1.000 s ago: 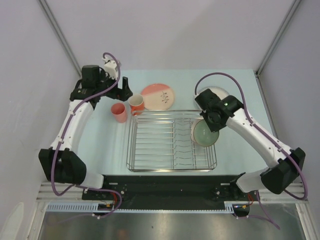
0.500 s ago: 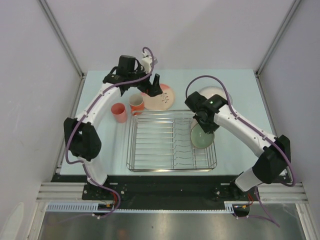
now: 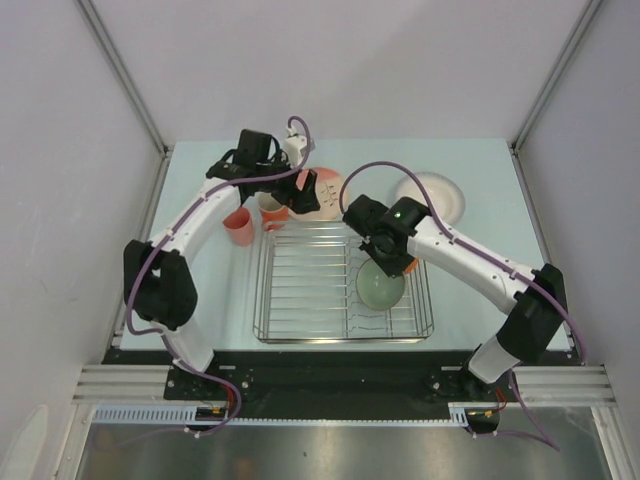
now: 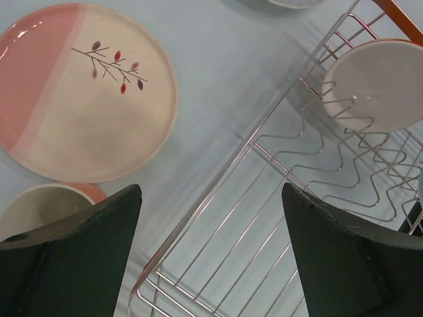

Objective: Load the mixed dishes into the dish rack

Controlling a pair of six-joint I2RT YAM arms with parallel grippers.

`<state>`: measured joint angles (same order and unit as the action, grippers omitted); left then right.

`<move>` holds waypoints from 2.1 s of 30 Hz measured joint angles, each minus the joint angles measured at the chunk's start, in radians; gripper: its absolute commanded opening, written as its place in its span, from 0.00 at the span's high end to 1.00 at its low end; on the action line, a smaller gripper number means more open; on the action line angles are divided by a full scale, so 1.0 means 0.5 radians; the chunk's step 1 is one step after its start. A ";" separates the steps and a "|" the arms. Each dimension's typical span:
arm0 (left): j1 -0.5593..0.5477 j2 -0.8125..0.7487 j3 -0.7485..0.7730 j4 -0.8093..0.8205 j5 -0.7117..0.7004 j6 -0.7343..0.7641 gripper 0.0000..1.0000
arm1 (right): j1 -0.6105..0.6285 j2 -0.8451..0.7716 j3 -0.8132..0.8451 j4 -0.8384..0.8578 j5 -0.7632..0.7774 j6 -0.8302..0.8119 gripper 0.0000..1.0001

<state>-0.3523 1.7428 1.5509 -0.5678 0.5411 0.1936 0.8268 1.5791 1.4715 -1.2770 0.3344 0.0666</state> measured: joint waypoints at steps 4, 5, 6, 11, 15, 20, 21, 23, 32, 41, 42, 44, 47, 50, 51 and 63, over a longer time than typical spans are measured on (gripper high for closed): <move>0.000 -0.114 -0.094 0.011 -0.024 0.004 0.06 | 0.039 0.018 0.116 0.011 -0.114 0.004 1.00; 0.000 -0.145 -0.112 0.010 -0.027 0.005 0.06 | 0.039 0.018 0.130 0.017 -0.133 0.005 1.00; 0.000 -0.185 -0.136 0.017 -0.031 0.007 0.05 | 0.039 0.021 0.143 0.021 -0.162 0.006 1.00; 0.000 -0.326 -0.219 0.040 -0.040 0.023 0.04 | 0.039 0.092 0.149 0.026 -0.246 0.008 1.00; 0.000 -0.412 -0.290 0.044 -0.066 0.049 0.04 | 0.039 0.170 0.149 0.036 -0.307 0.015 0.80; 0.000 -0.460 -0.301 0.037 -0.084 0.091 0.03 | 0.037 0.228 0.150 0.042 -0.359 0.027 0.46; 0.000 -0.467 -0.301 0.032 -0.085 0.105 0.03 | 0.034 0.228 0.152 0.043 -0.370 0.024 0.43; 0.000 -0.478 -0.303 0.014 -0.087 0.127 0.03 | 0.025 0.228 0.159 0.041 -0.384 0.025 0.36; 0.000 -0.524 -0.311 -0.078 -0.101 0.199 0.03 | -0.047 0.201 0.192 0.038 -0.386 0.038 0.15; -0.061 -0.581 0.063 -0.301 -0.063 0.230 0.04 | -0.335 -0.078 0.320 0.032 -0.360 0.076 0.00; -0.107 -0.591 0.137 -0.333 -0.065 0.241 0.04 | -0.385 -0.125 0.354 0.031 -0.346 0.079 0.00; -0.229 -0.626 0.216 -0.374 -0.080 0.245 0.04 | -0.488 -0.221 0.423 0.042 -0.308 0.100 0.00; -0.475 -0.695 0.236 -0.420 -0.119 0.239 0.04 | -0.648 -0.376 0.527 0.090 -0.181 0.170 0.00; -0.748 -0.726 0.207 -0.425 -0.198 0.218 0.04 | -0.869 -0.602 0.519 0.260 -0.018 0.296 0.00; -0.837 -0.729 0.178 -0.420 -0.235 0.204 0.05 | -0.929 -0.676 0.482 0.331 0.027 0.330 0.00; -1.221 -0.137 0.192 -0.350 -0.532 -0.063 0.07 | -1.373 -0.983 0.160 0.636 0.078 0.439 0.00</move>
<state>-0.9627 1.6741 1.6466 -0.7429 0.2752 0.1623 0.1402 1.0874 1.5517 -0.9592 0.3733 0.2863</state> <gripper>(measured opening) 0.929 0.995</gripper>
